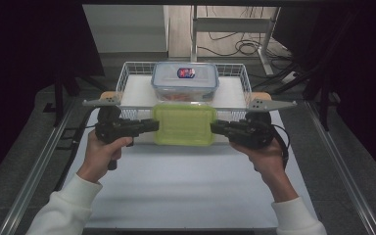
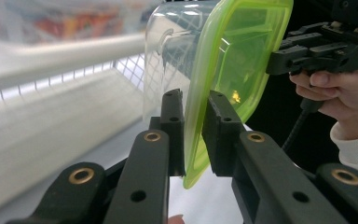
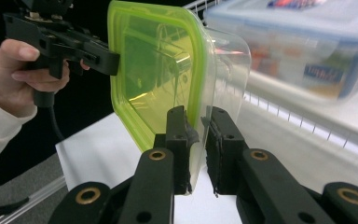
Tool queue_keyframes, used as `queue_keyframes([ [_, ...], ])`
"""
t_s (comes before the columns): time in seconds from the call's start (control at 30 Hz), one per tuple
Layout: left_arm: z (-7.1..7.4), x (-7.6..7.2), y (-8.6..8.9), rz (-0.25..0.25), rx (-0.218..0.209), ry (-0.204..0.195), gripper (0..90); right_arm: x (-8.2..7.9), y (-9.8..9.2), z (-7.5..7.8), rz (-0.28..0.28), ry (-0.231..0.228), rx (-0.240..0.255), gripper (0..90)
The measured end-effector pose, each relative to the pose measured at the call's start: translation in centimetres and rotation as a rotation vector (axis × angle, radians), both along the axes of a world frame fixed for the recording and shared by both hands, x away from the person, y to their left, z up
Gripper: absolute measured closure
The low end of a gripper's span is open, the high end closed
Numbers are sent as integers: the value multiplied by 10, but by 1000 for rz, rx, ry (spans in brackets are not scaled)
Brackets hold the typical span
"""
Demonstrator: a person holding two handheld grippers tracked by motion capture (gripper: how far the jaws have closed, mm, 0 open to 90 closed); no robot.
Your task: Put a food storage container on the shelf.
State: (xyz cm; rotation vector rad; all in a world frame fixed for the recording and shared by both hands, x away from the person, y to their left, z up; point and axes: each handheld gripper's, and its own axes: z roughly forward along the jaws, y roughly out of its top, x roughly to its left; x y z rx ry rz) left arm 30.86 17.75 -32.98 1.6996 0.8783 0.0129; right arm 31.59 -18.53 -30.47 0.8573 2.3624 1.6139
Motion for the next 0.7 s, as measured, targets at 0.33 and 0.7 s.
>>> queue_keyframes([
  [0.33,37,32,5,-2,-1,-42,800,26,5,41,-10,-43,8,799],
  [0.7,72,81,12,-7,5,-22,799,74,9,67,-21,-8,73,804],
])
